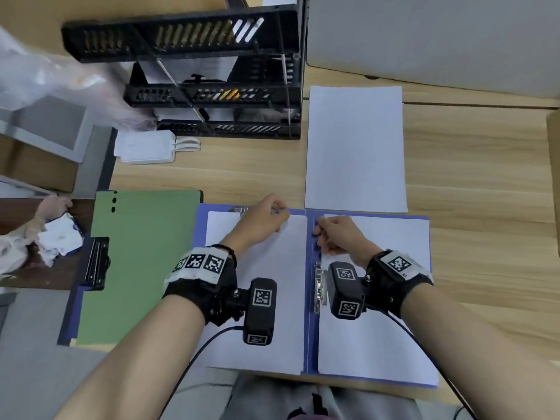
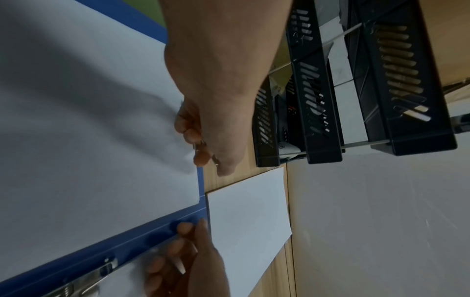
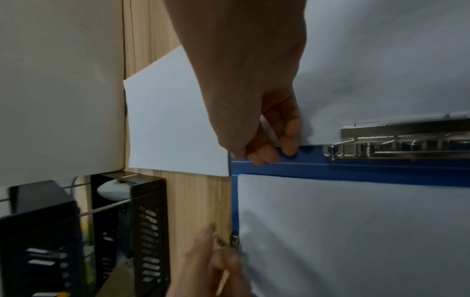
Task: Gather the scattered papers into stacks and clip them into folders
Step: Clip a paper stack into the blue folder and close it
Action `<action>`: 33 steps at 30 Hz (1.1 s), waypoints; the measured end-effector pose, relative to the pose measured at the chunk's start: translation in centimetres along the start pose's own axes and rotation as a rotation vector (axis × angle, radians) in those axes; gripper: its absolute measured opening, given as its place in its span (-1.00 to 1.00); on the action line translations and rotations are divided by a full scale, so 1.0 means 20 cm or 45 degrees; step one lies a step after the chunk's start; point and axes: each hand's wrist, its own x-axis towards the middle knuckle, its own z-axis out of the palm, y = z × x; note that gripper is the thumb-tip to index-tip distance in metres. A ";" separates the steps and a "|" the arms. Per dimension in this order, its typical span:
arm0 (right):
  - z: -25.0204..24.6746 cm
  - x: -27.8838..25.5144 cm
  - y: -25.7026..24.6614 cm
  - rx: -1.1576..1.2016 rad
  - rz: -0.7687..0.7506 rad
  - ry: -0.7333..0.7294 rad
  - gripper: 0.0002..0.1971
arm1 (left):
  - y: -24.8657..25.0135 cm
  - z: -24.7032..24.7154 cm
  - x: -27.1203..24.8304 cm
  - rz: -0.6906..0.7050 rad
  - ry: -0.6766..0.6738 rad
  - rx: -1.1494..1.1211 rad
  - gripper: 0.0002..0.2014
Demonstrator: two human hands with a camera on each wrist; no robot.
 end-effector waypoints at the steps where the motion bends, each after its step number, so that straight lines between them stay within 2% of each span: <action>1: 0.01 0.02 0.00 0.035 0.020 0.022 -0.64 | -0.01 -0.02 -0.01 0.008 0.014 -0.020 -0.81; 7: 0.05 0.06 0.01 0.089 0.043 0.181 -0.68 | -0.10 -0.14 -0.02 -0.005 0.226 -0.204 -0.83; 15: 0.06 0.11 0.02 0.190 0.091 0.210 -0.69 | -0.30 -0.27 -0.01 -0.211 0.340 -0.427 -0.86; 20: 0.08 0.12 0.03 0.153 0.093 0.261 -0.66 | -0.33 -0.29 -0.03 -0.132 0.389 -0.522 -0.81; 23: 0.08 0.13 0.03 0.159 0.098 0.280 -0.66 | -0.25 -0.31 -0.02 -0.010 0.296 -0.585 -0.73; 27: 0.07 0.12 0.03 0.175 0.106 0.270 -0.65 | -0.16 -0.29 0.03 0.112 0.116 -0.380 -0.79; 31: 0.08 0.12 0.03 0.197 0.091 0.267 -0.66 | -0.22 -0.28 0.09 0.072 0.261 -0.245 -0.75; 33: 0.08 0.12 0.03 0.198 0.091 0.268 -0.66 | -0.26 -0.30 0.09 0.014 0.276 -0.252 -0.74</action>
